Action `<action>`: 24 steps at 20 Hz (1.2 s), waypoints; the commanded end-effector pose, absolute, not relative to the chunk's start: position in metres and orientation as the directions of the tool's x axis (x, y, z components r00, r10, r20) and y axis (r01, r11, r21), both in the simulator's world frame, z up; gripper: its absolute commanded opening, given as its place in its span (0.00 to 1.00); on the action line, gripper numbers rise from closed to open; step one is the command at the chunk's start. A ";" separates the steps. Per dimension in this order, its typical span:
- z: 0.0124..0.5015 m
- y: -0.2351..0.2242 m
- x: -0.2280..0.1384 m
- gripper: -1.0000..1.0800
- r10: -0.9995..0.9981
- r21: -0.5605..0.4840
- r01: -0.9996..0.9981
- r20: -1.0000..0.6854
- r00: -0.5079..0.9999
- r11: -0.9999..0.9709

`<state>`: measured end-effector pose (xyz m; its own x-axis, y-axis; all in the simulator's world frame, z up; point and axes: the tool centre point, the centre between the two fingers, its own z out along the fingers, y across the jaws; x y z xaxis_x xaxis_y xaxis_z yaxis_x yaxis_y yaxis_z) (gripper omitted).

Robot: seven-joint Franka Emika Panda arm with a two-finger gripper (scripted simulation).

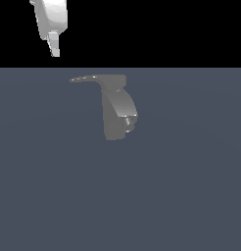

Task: Turn on the faucet by rotating a designated handle.

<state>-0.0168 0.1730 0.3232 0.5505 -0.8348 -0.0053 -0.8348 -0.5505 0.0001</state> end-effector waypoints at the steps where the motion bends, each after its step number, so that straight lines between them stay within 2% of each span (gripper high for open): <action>1: 0.315 0.175 -0.001 0.00 -0.861 0.000 -0.861 -0.004 0.509 -0.509; 14: 0.270 0.172 0.085 0.00 -0.964 0.001 -0.964 0.001 0.267 -0.267; 24: 0.252 0.163 0.123 0.00 -0.988 0.000 -0.988 0.002 0.153 -0.153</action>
<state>0.1185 0.1641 0.2533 0.1666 -0.9860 0.0017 -0.9860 -0.1666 0.0012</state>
